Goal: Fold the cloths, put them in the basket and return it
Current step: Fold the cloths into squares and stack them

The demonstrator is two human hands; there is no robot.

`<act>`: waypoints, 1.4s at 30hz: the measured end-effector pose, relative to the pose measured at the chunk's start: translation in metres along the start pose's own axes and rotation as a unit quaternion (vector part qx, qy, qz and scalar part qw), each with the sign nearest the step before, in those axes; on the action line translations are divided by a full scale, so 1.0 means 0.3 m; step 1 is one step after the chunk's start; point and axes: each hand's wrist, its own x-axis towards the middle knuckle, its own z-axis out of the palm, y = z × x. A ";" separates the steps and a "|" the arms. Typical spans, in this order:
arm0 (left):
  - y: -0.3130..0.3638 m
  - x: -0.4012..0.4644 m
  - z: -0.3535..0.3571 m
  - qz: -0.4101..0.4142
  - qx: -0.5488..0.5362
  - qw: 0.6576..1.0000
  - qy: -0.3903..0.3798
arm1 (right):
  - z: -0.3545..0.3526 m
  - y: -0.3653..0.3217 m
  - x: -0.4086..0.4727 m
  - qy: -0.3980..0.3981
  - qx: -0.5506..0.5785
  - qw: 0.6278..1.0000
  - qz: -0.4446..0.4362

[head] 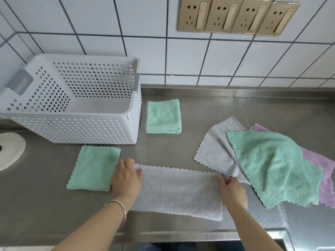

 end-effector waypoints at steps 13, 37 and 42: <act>0.183 -0.143 0.138 0.390 0.155 0.878 -0.229 | 0.020 0.037 -0.047 -0.133 -0.097 0.986 0.013; 0.101 -0.067 -0.102 -0.112 -0.383 0.888 -0.227 | 0.154 -0.187 -0.385 -0.023 0.005 0.850 -0.526; 0.030 -0.050 -0.069 -0.112 -0.281 0.937 -0.172 | 0.260 -0.190 -0.330 -0.048 -0.188 0.861 -0.470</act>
